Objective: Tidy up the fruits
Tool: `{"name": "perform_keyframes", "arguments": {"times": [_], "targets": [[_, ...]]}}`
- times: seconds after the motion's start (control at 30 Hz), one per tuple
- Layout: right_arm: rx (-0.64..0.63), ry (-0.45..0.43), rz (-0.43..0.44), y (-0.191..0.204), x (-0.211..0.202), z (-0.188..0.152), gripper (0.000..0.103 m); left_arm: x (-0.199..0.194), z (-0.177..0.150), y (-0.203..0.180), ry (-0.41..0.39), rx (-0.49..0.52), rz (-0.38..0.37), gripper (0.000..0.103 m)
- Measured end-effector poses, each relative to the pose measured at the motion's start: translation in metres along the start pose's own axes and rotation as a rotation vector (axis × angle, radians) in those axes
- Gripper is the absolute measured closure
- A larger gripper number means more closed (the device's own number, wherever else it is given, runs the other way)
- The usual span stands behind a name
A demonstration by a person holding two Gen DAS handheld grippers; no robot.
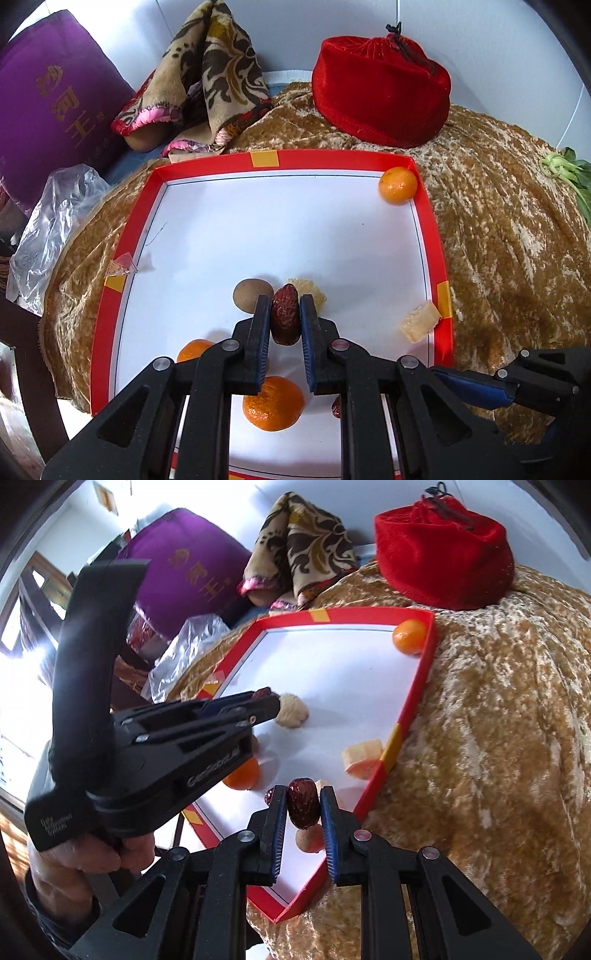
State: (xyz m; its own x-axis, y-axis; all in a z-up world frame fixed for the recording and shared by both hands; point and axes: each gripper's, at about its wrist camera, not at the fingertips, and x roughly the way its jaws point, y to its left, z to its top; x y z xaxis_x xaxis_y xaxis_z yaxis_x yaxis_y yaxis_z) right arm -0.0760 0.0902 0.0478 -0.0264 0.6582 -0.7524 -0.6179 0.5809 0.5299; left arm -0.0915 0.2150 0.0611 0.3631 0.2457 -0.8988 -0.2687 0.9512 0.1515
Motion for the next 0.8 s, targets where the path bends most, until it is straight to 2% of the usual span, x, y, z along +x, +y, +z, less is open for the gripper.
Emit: {"name": "perform_keyframes", "arguments": {"times": [0.27, 0.4, 0.47, 0.53, 0.63, 0.67, 0.7, 0.8], "targets": [[-0.038, -0.01, -0.033, 0.008, -0.002, -0.001, 0.081, 0.002, 0.0, -0.002, 0.005, -0.016, 0.032, 0.089], [-0.072, -0.045, -0.045, 0.015, -0.009, -0.001, 0.08, -0.009, 0.002, 0.005, -0.038, -0.053, 0.064, 0.088], [-0.084, -0.073, -0.046, 0.018, -0.017, 0.0, 0.079, -0.021, 0.001, 0.006, -0.077, -0.074, 0.059, 0.079], [-0.093, -0.124, -0.064, 0.02, -0.028, 0.001, 0.076, -0.034, -0.001, 0.004, -0.132, -0.083, 0.061, 0.056], [-0.12, -0.185, -0.106, 0.026, -0.048, -0.003, 0.073, -0.06, -0.008, -0.001, -0.249, -0.07, 0.114, 0.045], [-0.128, -0.198, -0.112, 0.028, -0.053, -0.004, 0.069, -0.073, -0.013, -0.003, -0.297, -0.072, 0.135, 0.043], [-0.131, -0.213, -0.114, 0.029, -0.058, -0.005, 0.065, -0.082, -0.018, -0.003, -0.328, -0.082, 0.143, 0.037], [-0.158, -0.271, -0.133, 0.039, -0.079, -0.011, 0.059, -0.114, -0.036, 0.003, -0.407, -0.154, 0.154, 0.024]]}}
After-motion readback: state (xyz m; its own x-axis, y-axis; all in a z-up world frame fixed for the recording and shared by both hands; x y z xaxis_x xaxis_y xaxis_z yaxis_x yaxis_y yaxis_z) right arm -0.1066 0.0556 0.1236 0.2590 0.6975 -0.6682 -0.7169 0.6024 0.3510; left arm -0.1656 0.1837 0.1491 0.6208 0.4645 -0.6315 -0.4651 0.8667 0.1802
